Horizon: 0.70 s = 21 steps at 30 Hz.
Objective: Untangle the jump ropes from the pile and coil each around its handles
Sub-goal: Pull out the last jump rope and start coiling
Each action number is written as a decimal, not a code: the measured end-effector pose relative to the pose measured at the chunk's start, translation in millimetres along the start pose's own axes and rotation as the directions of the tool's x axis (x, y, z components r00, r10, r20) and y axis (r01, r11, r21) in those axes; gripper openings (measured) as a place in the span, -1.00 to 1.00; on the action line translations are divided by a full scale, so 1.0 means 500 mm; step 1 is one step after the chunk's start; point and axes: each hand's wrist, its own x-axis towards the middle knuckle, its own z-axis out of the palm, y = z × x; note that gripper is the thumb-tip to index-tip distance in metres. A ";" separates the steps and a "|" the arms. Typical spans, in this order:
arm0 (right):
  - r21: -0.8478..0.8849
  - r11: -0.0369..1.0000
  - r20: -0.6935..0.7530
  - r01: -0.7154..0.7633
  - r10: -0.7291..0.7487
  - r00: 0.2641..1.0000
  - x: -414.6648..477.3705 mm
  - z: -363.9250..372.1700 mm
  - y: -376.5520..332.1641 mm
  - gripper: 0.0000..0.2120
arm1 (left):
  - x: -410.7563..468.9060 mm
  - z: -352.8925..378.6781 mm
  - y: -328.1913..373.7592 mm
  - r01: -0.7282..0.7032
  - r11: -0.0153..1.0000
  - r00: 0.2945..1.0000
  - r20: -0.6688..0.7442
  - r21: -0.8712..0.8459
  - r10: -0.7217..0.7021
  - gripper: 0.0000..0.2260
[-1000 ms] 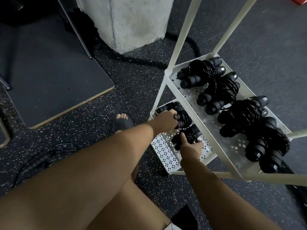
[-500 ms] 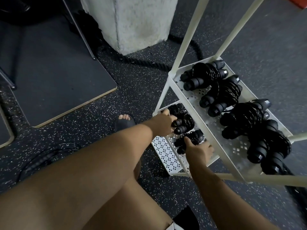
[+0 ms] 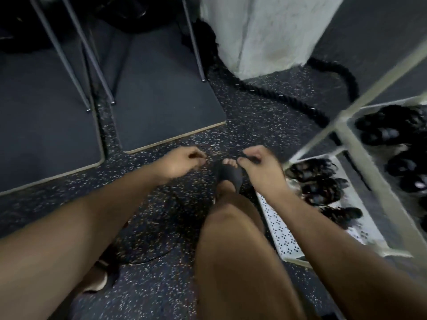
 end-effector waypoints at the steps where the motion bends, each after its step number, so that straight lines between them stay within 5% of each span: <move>1: -0.014 1.000 0.091 -0.003 0.004 0.996 0.020 0.034 -0.022 -0.79 | -0.015 -0.029 -0.050 0.049 0.998 0.998 -0.032 -0.035 -0.050 -0.85; 5: -0.234 0.971 0.385 0.041 0.054 0.922 0.087 0.166 -0.079 -0.75 | -0.051 -0.097 -0.230 0.189 0.973 0.965 -0.159 -0.134 -0.209 -0.87; 10: -0.453 0.865 0.655 0.216 0.159 0.738 0.156 0.372 -0.084 -0.65 | -0.066 -0.107 -0.434 0.335 0.931 0.903 -0.231 -0.148 -0.362 -0.90; 16: -0.535 0.711 0.778 0.456 0.203 0.595 0.208 0.542 -0.019 -0.70 | -0.041 -0.064 -0.631 0.576 0.816 0.775 -0.292 -0.037 -0.561 -0.88; 21: -0.478 0.697 0.845 0.534 0.199 0.497 0.216 0.662 0.037 -0.72 | -0.018 -0.008 -0.790 0.667 0.745 0.678 -0.424 0.011 -0.601 -0.68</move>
